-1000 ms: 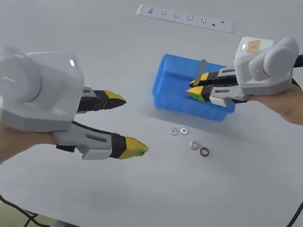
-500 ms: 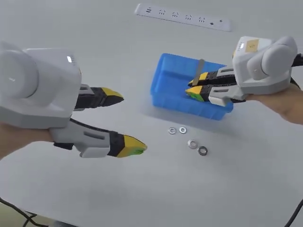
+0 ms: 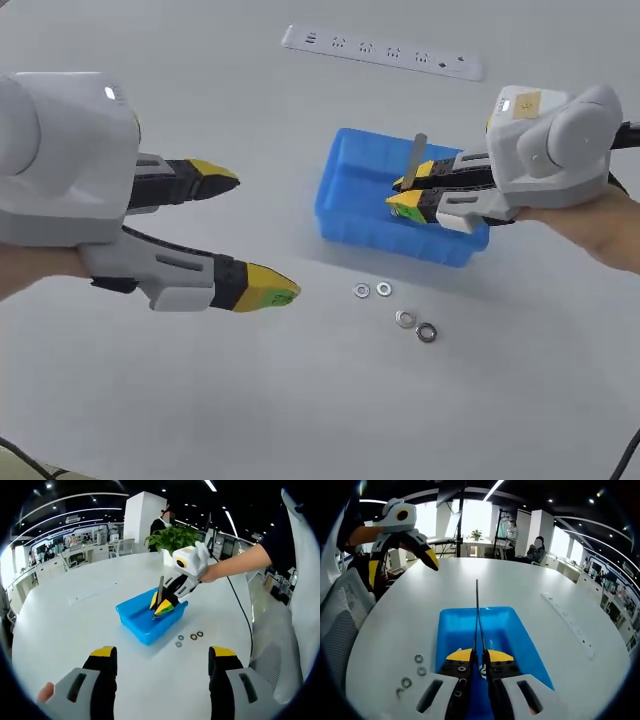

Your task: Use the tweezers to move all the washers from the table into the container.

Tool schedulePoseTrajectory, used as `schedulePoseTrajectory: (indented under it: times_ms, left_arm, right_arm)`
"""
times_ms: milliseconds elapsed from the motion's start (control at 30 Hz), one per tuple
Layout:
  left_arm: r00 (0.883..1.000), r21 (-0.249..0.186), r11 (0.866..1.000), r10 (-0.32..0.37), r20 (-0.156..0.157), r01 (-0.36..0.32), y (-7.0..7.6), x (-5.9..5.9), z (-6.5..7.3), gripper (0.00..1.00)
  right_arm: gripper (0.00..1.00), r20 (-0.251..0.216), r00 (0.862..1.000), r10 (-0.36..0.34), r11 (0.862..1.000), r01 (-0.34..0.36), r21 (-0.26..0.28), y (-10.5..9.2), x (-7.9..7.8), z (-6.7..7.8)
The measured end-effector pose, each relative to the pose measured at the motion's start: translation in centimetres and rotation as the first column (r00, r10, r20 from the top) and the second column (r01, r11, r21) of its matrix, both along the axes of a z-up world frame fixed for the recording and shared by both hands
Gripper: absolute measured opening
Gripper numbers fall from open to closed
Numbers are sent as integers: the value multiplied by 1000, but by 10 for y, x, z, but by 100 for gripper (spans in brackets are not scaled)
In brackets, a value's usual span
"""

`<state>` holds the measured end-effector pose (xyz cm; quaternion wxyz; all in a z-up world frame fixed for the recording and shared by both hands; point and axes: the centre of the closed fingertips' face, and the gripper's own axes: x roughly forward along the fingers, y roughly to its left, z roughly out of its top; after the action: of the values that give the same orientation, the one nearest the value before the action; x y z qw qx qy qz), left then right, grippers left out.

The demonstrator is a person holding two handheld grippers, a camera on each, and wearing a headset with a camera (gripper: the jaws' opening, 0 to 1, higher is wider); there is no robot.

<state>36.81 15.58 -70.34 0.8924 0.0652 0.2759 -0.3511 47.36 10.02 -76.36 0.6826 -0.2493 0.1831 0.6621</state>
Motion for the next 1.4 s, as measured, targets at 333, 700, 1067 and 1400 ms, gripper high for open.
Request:
schedulePoseTrajectory:
  times_ms: [333,700,1067,1400]
  left_arm:
    - [992,-148,987,-44,120,61,-40,60,31,71]
    - [980,-156,978,-112,164,138,-63,91,29,51]
    - [959,-135,955,-244,144,263,-86,94,25,32]
    - [950,-132,949,-265,166,287,-79,95,34,19]
  right_arm:
    - [10,7,999,36,999,-36,-2,2,-7,5]
    - [10,14,997,72,997,-72,-13,4,-12,5]
    - [10,20,995,97,995,-97,-17,8,-15,5]
    - [10,26,995,96,995,-95,-18,8,-12,3]
